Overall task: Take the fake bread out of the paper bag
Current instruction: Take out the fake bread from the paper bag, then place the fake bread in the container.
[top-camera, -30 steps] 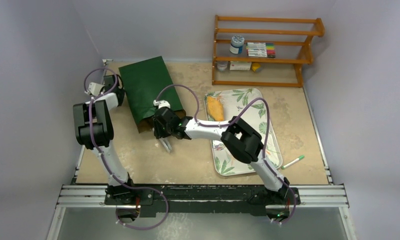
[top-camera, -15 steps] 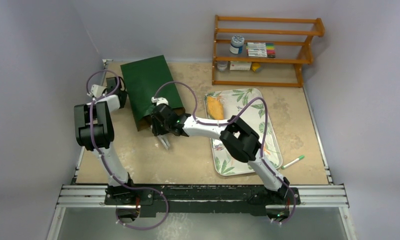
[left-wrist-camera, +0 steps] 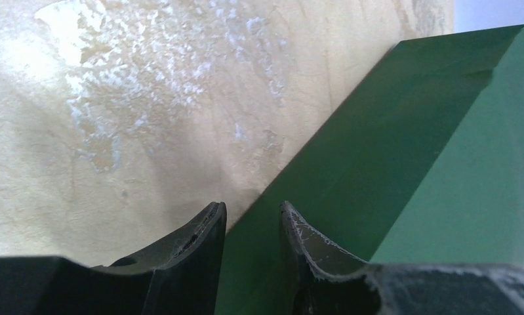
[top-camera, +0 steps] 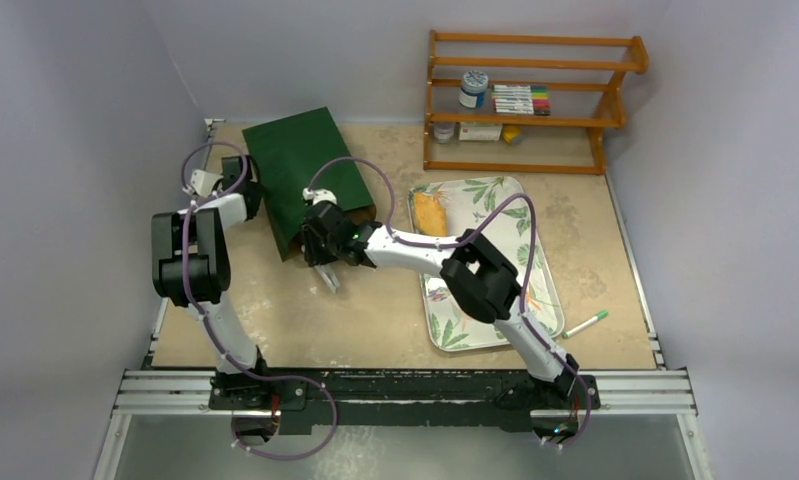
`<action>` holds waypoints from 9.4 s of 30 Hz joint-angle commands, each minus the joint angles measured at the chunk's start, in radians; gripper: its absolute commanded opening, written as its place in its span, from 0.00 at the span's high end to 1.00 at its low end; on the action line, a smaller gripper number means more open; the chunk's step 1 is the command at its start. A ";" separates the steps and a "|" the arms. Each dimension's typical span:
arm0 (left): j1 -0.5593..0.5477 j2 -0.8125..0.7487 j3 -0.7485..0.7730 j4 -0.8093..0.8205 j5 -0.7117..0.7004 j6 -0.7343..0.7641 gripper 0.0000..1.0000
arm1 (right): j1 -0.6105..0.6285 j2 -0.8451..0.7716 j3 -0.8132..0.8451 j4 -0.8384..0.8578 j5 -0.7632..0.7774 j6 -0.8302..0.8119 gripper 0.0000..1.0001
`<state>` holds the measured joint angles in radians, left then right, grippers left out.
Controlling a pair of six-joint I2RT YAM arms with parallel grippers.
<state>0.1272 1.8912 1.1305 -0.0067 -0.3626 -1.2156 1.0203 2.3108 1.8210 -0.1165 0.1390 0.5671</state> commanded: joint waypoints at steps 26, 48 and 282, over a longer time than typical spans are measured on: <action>-0.042 -0.082 -0.048 0.009 0.030 -0.072 0.66 | -0.085 0.090 0.222 -0.095 -0.074 -0.048 0.94; -0.042 -0.197 0.086 -0.147 -0.007 -0.119 0.64 | -0.054 -0.260 -0.049 -0.269 -0.041 -0.051 1.00; -0.008 0.325 0.663 -0.240 0.164 0.028 0.61 | -0.313 -1.449 -1.185 -0.520 0.023 0.484 0.56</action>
<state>0.0982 2.2154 1.7760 -0.2153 -0.1856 -1.2110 0.7113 0.8742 0.6384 -0.6445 0.1612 1.0252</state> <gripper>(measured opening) 0.384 0.442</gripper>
